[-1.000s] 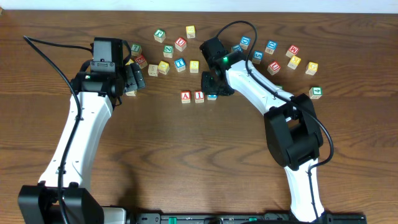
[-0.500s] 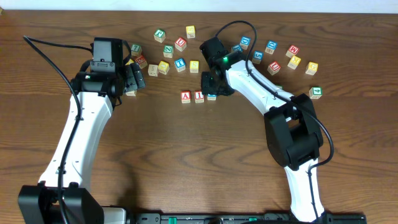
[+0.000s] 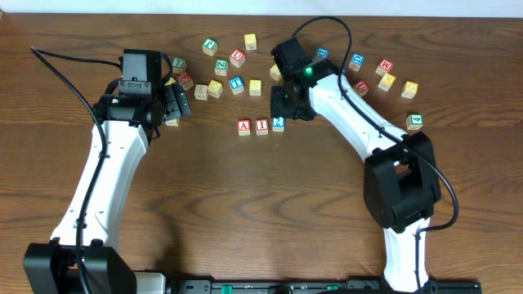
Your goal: Spell out AI2
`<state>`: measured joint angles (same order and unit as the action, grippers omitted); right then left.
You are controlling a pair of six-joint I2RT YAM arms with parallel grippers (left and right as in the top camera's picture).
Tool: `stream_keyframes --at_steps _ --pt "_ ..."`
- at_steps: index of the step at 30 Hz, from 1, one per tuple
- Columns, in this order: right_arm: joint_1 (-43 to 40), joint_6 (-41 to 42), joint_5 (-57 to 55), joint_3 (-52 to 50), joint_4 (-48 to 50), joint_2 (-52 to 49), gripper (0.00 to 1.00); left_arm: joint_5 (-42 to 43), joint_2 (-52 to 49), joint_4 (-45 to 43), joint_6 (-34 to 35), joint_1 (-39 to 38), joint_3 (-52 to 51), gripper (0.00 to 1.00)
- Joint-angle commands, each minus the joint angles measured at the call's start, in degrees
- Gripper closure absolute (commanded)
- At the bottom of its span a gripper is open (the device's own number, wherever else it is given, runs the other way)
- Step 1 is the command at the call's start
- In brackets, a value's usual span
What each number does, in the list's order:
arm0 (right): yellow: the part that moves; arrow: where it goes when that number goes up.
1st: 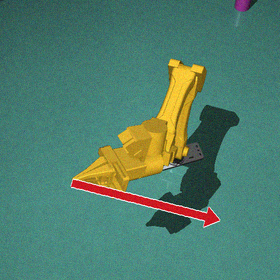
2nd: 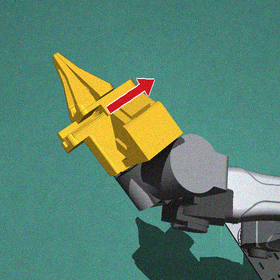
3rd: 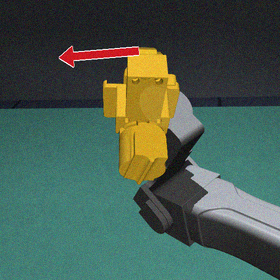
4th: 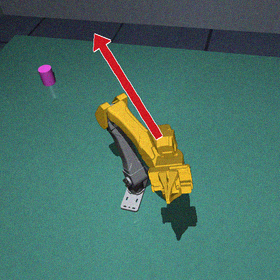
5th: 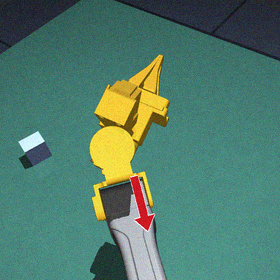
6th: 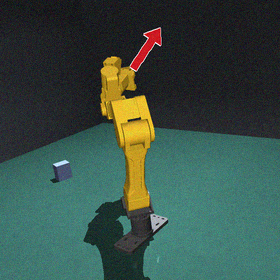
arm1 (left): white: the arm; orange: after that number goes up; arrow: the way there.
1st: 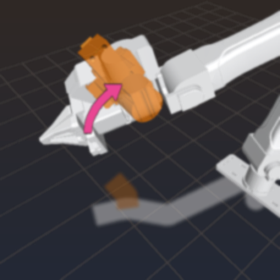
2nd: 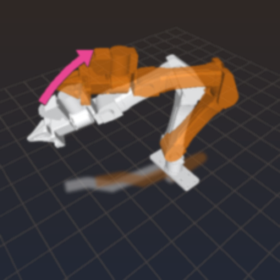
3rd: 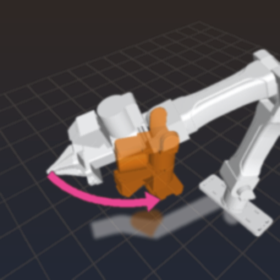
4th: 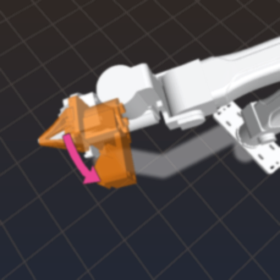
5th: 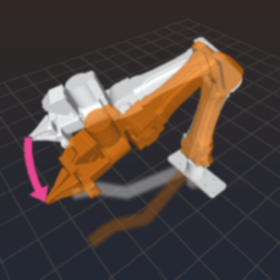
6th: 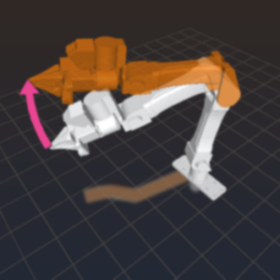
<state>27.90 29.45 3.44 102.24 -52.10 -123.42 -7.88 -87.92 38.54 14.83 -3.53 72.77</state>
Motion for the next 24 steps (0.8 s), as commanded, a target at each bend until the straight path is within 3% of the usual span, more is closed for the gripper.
stream_keyframes --at_steps 1,5,8,14,17,21,24 --pt "-1.7 -1.62 0.15 -0.35 -1.51 1.31 0.48 -0.26 -0.17 0.02 0.28 0.02 0.59 0.02" --pt "-3.13 -3.37 0.15 -0.46 -2.78 1.09 0.54 2.12 -0.17 0.55 0.28 -0.02 0.59 0.02" --pt "-3.43 -3.43 0.15 -0.94 -2.16 0.7 0.65 3.85 -0.17 1.49 0.7 -0.02 0.59 0.02" --pt "-2.89 -6.16 1.27 -3.72 6.19 0.28 0.71 8.13 -0.35 0.44 0.94 -0.02 0.59 0.01" --pt "-2.1 -6.19 1.25 -6.03 11.13 0.28 0.76 8.48 -0.85 0.46 0.96 -0.02 0.57 0.05" --pt "-1.14 -7.37 1.38 -8.74 16.59 0.28 0.97 8.55 -1.95 0.44 1.86 -0.02 0.57 0.06" --pt "-0.66 -8.44 1.42 -10.21 19.08 0.28 0.99 8.55 -2.64 0.42 2.03 -0.02 0.57 0.06"
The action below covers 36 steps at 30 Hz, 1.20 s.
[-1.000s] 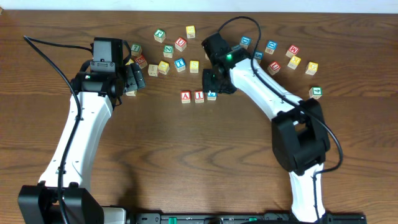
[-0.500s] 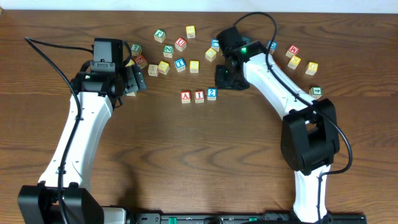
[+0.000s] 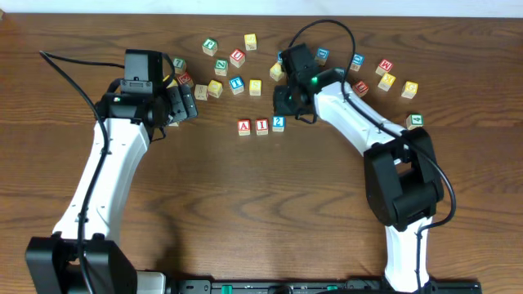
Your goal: Spell out AI2
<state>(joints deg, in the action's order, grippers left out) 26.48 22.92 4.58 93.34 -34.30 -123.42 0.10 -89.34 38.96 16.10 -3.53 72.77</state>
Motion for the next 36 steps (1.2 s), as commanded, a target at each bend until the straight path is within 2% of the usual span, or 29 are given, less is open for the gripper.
stream_keyframes --at_steps 1,12,36 --pt "0.79 -2.01 0.28 -1.53 1.53 0.28 0.99 0.59 -1.29 0.0 0.76 -0.02 0.57 0.06" --pt "1.44 -6.67 3.15 -2.86 3.87 -0.79 0.99 0.59 -1.38 0.04 0.74 -0.02 0.57 0.06" --pt "2.12 -7.98 4.0 -3.1 1.53 -1.01 0.99 0.59 -1.38 0.02 0.74 -0.09 -0.2 0.06"
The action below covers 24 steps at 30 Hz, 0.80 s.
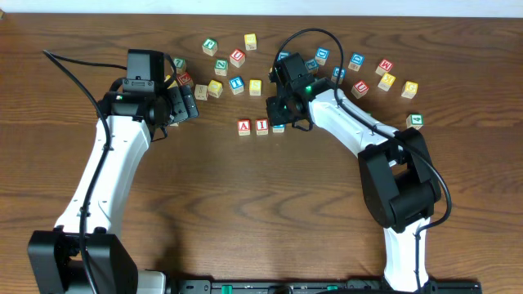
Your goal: Spell out AI2
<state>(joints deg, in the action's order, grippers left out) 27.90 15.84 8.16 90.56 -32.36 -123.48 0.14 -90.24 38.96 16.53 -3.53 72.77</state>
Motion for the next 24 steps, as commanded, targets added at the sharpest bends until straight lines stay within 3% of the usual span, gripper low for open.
stream_keyframes --at_steps 1,16,23,24 --pt "0.7 -0.9 0.39 -0.33 -0.42 -0.94 0.99 0.57 -0.48 0.0 0.31 -0.09 -0.2 0.06" --pt "-3.72 2.45 1.42 1.9 -1.31 3.8 0.94 3.32 -1.42 0.0 0.94 -0.79 -0.2 0.07" --pt "-5.97 5.42 1.44 1.79 -10.67 4.28 0.93 3.74 -5.92 -0.07 1.36 -4.31 -0.2 0.2" --pt "-5.97 5.42 1.42 1.49 -11.74 4.28 0.93 3.74 -7.17 -0.26 1.38 -5.09 -0.2 0.26"
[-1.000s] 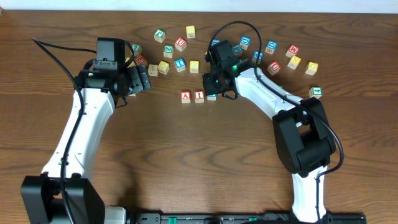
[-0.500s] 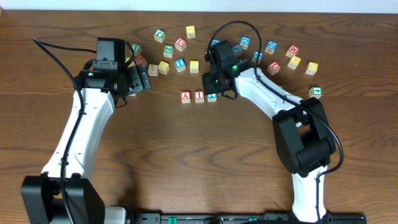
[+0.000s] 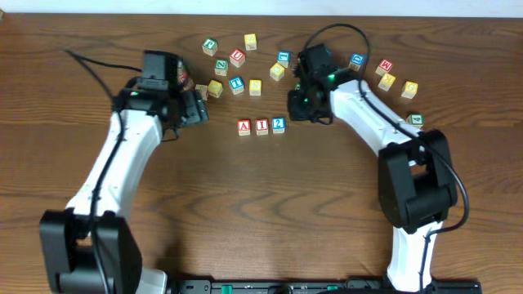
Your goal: Spell out AI2
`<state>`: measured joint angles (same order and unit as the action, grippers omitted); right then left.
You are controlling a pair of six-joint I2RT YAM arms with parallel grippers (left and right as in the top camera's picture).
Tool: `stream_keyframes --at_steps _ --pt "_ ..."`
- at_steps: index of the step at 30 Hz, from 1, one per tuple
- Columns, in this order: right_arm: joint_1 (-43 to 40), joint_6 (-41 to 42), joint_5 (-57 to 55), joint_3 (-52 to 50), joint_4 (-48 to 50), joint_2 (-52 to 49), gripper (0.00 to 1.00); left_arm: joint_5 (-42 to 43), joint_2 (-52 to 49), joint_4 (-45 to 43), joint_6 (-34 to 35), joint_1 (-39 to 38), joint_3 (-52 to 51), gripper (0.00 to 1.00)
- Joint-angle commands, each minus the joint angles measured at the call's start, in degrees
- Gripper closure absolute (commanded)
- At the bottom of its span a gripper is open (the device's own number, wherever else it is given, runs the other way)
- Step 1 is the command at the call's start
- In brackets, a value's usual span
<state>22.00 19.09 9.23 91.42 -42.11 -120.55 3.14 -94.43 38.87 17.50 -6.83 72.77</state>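
Note:
Three blocks stand in a row mid-table in the overhead view: a red A block point(image 3: 243, 126), a red I block point(image 3: 261, 126) and a blue 2 block point(image 3: 279, 124). My right gripper point(image 3: 297, 107) hangs just up and right of the 2 block, apart from it, its fingers spread with nothing between them. My left gripper point(image 3: 198, 107) sits to the left of the row, by the loose blocks, and looks open and empty.
Loose letter blocks lie scattered along the far side: a green one point(image 3: 210, 46), a yellow one point(image 3: 256, 86), a blue one point(image 3: 236, 83), a red one point(image 3: 385, 65), and a green one point(image 3: 414, 120) at the right. Both arms' cables loop over the table's far part.
My right gripper was down over the 2 block; it now stands up and to the right, leaving the block uncovered in the row. The left gripper has shifted right, toward the loose blocks.
The A, I and 2 blocks were lined up from the oldest moment on. My right gripper hovered up and right of the 2 block, then covered it, and now is clear of it. My left gripper crept rightward from the left cluster.

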Motion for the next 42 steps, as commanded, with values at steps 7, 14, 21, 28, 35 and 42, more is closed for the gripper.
stream_keyframes --at_steps 7,14,21,28,35,42 --pt "0.57 5.33 -0.02 -2.51 -1.88 1.27 0.94 0.79 -7.74 -1.36 2.78 -4.61 -0.2 0.56" --pt "0.94 6.16 0.39 -6.86 3.65 1.27 0.96 0.81 -10.36 -2.64 2.78 -6.71 -0.2 0.7" --pt "1.6 6.14 0.24 -7.17 5.81 1.27 0.95 4.35 -13.97 -7.15 2.75 -8.63 -0.2 0.76" --pt "2.1 6.14 0.09 -7.21 6.82 1.25 0.93 6.97 -16.7 -10.29 2.73 -9.44 -0.2 0.78" --pt "2.1 6.14 0.13 -7.21 7.06 0.46 0.93 6.97 -16.81 -11.52 1.6 -10.19 -0.2 0.78" --pt "2.1 6.14 0.13 -7.21 7.02 0.09 0.93 6.69 -16.83 -12.76 -0.76 -12.24 -0.2 0.78"
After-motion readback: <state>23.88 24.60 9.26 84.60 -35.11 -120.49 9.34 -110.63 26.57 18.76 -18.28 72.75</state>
